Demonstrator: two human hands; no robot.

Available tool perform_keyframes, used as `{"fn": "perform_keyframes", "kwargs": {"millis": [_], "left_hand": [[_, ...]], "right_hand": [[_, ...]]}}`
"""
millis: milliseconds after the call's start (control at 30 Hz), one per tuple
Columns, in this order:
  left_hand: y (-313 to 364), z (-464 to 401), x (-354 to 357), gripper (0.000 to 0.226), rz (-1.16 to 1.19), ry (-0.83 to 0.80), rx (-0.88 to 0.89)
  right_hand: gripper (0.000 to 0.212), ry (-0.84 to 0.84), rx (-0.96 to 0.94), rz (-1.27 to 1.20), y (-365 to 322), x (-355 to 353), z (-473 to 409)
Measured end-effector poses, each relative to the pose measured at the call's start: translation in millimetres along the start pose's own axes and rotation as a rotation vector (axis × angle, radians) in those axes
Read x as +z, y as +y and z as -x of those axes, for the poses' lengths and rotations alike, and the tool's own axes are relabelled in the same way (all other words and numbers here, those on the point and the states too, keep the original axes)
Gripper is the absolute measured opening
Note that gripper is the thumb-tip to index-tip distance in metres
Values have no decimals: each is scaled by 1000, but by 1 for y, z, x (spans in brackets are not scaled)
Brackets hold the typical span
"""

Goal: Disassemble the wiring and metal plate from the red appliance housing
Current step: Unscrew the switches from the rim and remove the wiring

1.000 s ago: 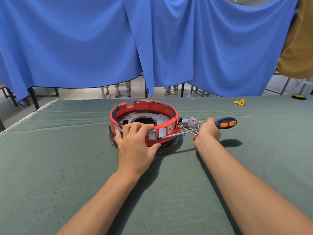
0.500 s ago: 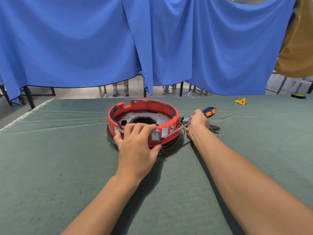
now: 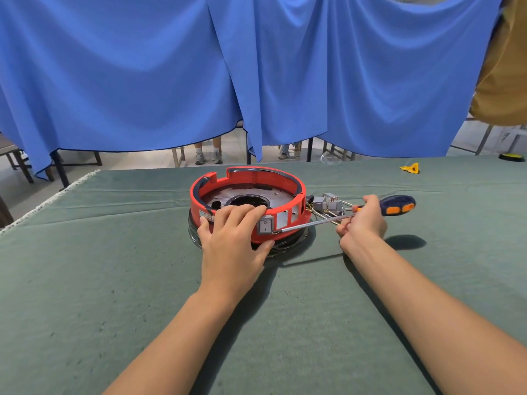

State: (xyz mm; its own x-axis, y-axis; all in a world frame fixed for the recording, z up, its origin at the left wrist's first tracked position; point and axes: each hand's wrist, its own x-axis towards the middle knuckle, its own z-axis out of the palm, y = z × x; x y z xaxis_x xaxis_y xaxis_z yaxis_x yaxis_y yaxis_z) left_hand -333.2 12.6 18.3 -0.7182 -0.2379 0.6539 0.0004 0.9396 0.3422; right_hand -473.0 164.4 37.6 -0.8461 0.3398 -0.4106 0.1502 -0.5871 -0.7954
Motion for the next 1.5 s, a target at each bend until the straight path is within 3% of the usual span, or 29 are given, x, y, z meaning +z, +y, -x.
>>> {"fn": "perform_keyframes", "kwargs": {"millis": [733, 1500], "left_hand": [[1, -6, 1, 58, 73, -2, -64], [0, -8, 4, 57, 60, 13, -59]], "right_hand": [[23, 145, -47, -96, 2, -7, 20], [23, 159, -12, -39, 4, -9, 19]]}}
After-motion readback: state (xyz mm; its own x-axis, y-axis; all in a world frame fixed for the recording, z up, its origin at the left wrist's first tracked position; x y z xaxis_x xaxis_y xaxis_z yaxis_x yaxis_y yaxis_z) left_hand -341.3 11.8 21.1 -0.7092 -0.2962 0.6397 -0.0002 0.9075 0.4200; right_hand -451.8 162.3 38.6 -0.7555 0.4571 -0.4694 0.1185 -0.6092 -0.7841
